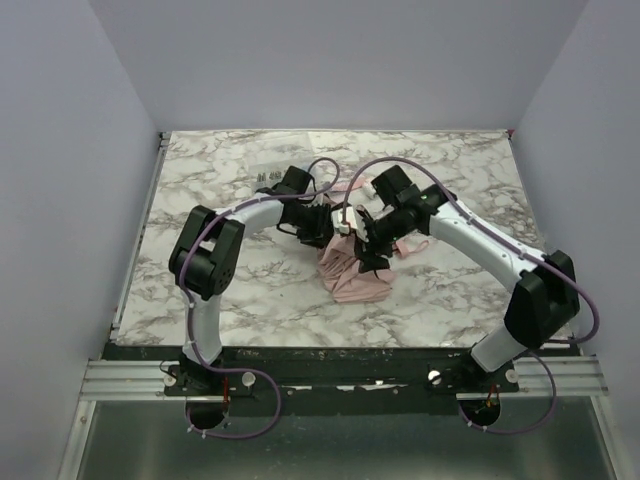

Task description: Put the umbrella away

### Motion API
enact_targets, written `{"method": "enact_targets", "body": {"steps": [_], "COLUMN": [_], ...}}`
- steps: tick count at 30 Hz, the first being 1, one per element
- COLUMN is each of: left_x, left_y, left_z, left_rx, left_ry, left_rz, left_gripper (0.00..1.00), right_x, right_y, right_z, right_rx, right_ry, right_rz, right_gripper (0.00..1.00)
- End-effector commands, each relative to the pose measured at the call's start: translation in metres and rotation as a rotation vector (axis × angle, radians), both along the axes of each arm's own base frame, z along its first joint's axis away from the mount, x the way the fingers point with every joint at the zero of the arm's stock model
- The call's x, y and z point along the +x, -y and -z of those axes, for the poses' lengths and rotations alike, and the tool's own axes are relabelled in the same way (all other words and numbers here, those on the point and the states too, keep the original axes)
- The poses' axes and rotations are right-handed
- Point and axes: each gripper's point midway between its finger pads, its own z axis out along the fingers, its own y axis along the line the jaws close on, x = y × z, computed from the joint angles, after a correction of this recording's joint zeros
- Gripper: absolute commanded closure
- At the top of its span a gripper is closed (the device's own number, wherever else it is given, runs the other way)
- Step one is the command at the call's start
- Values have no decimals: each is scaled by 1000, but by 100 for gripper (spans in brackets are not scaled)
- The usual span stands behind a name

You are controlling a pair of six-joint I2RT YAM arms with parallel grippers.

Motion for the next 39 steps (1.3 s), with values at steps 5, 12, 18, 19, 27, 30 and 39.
{"method": "enact_targets", "body": {"steps": [5, 12, 18, 19, 27, 30, 39], "left_x": [30, 44, 69, 70, 80, 77, 70], "left_y": [-6, -17, -50, -53, -53, -48, -38], "left_z": [-66, -123, -79, -69, -27, -16, 5], "left_rx": [-121, -189, 84, 116, 246, 289, 359], "left_ry": [86, 220, 197, 171, 152, 152, 139], "left_rz": [-66, -115, -208, -220, -229, -206, -144], "left_gripper": [54, 48, 48, 50, 54, 59, 75], "right_x": [-77, -44, -38, -37, -48, -58, -92], "right_y": [28, 35, 35, 34, 35, 34, 32], "right_z": [21, 69, 91, 95, 111, 109, 75], "right_rx": [28, -45, -72, -76, -91, -70, 20], "right_ry": [-82, 111, 151, 156, 160, 139, 42], "right_rz": [-304, -271, -275, -273, -308, -343, -452], "right_gripper": [52, 82, 82, 82, 82, 82, 82]}}
